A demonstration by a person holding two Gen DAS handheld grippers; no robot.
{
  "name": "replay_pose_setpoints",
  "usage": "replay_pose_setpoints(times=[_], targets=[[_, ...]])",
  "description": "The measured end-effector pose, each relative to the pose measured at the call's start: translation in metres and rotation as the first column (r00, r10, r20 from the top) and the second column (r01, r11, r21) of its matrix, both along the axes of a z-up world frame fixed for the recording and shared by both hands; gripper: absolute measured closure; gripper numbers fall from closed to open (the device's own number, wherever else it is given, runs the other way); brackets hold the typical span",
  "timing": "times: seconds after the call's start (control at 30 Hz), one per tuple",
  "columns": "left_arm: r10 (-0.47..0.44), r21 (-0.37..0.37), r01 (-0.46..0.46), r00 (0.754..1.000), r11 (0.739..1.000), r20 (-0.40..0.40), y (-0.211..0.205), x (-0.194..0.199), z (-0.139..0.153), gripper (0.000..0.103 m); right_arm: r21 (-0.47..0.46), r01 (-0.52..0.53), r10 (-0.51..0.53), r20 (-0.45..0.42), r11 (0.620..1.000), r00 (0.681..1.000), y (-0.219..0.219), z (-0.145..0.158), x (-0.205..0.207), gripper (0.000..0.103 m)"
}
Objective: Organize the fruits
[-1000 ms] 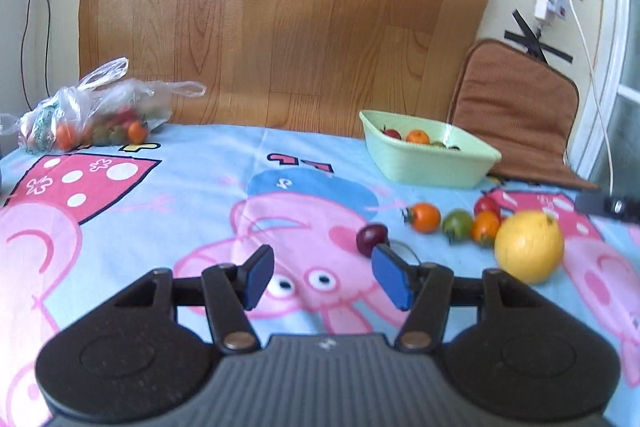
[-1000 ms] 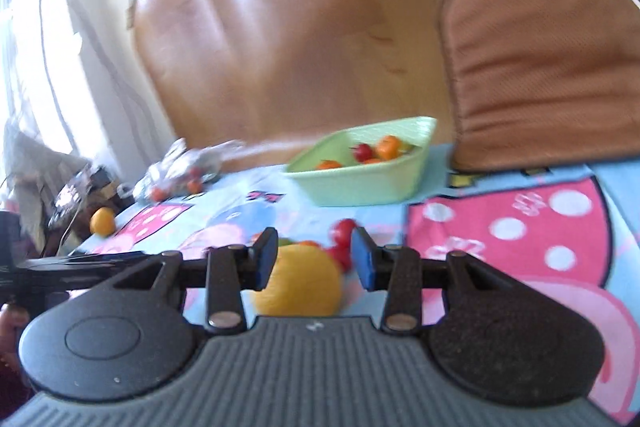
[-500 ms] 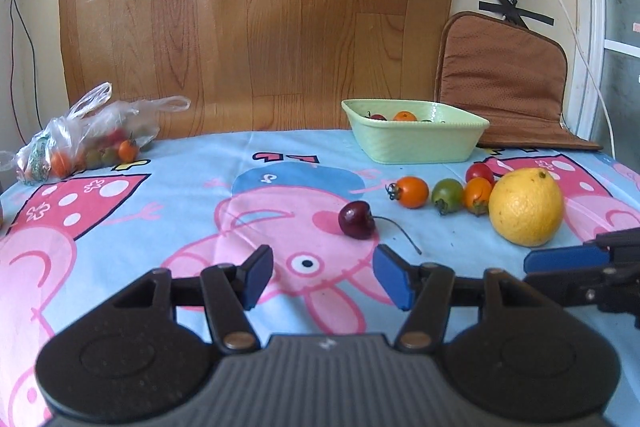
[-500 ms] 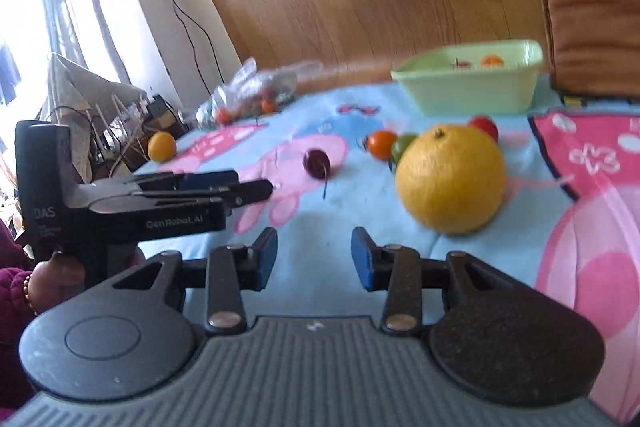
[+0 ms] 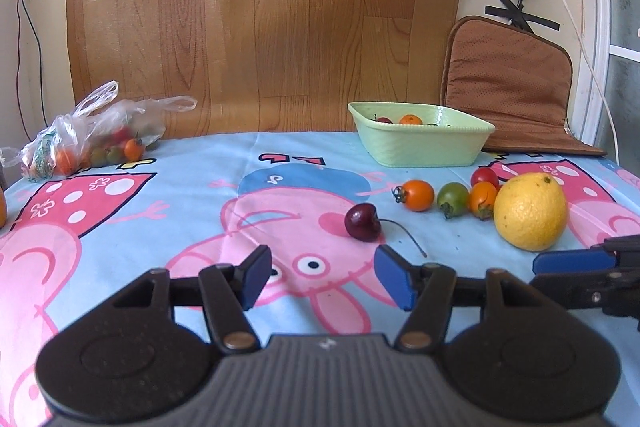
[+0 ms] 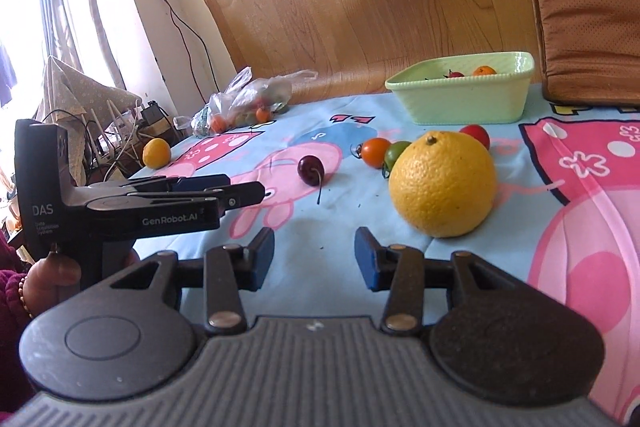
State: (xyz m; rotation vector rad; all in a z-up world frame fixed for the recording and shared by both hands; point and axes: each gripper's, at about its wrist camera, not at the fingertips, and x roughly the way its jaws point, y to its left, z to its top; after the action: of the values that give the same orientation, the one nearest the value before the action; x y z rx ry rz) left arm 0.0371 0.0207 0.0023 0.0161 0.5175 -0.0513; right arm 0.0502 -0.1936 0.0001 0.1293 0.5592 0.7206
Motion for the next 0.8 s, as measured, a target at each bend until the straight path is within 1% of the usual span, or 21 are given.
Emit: replay_pose_setpoints(times=[0.07, 0.2, 0.8], targets=[[0.004, 0.000, -0.004, 1.000, 1.000, 0.004, 0.0000, -0.0010, 0.0000, 0.044, -0.001, -0.002, 0.002, 0.005, 1.000, 1.000, 0.0000, 0.0002, -0.0009, 0.056], [0.009, -0.014, -0.009, 1.000, 1.000, 0.019, 0.0026, -0.0033, 0.0009, 0.041, -0.001, -0.001, 0.001, 0.011, 1.000, 1.000, -0.0012, 0.0000, -0.0024, 0.056], [0.007, -0.025, -0.007, 1.000, 1.000, 0.023, 0.0053, -0.0027, 0.0011, 0.040, 0.006, -0.007, 0.007, 0.025, 1.000, 1.000, -0.0029, 0.0004, -0.0036, 0.056]])
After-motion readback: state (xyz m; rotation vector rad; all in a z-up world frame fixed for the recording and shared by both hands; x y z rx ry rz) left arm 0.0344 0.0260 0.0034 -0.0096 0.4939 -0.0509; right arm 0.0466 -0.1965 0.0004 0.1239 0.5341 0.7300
